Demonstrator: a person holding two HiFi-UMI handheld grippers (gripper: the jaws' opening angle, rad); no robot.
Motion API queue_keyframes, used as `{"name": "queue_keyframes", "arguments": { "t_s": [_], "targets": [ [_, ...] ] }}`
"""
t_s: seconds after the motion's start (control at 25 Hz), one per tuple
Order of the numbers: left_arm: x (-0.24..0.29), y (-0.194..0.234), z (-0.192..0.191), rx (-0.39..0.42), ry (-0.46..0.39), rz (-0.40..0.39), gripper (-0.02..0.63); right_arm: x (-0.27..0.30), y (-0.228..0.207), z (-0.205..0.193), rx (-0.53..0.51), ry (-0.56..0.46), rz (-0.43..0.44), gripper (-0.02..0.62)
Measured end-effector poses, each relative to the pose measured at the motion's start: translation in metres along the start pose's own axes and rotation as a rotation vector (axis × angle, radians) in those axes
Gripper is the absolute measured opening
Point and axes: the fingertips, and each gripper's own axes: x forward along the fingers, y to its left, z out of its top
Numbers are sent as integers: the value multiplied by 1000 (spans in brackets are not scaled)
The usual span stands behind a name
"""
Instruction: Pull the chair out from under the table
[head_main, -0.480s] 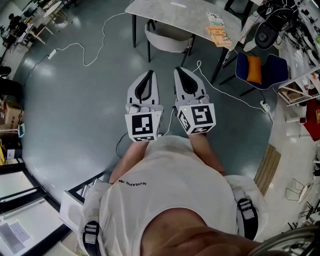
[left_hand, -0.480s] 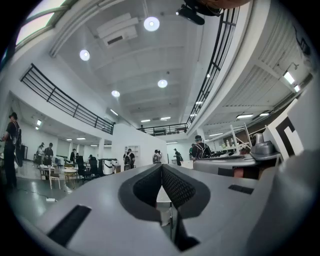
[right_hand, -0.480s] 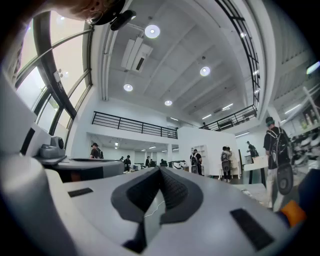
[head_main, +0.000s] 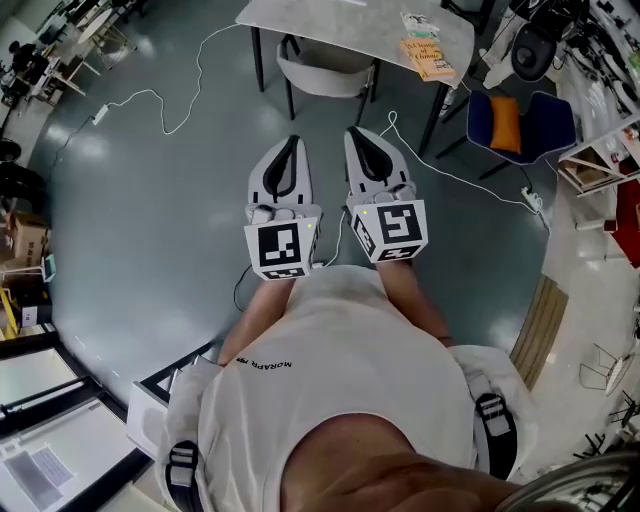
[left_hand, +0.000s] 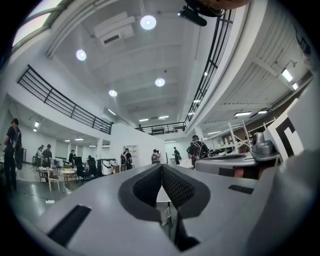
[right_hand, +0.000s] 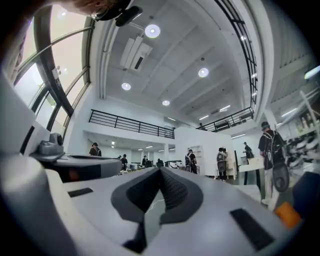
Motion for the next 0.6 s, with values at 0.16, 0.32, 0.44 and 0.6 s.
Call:
{"name": "queue_keyframes", "arguments": {
  "t_s": [0.16,0.32,0.44,0.6],
  "targets": [
    [10,-22,-1,9,4,11,5,-9,-25,-2,19,-8,6,14],
    [16,-46,-2,17,11,37,5,-24,-46,-4,43,-14,31,14],
    [22,-64,-3,21,10,61,5,-34,-61,-5,50,-18,62,14],
    [23,-86,-16,53,54,74,5,-44,-81,-14,91,-22,75,14]
  ]
}}
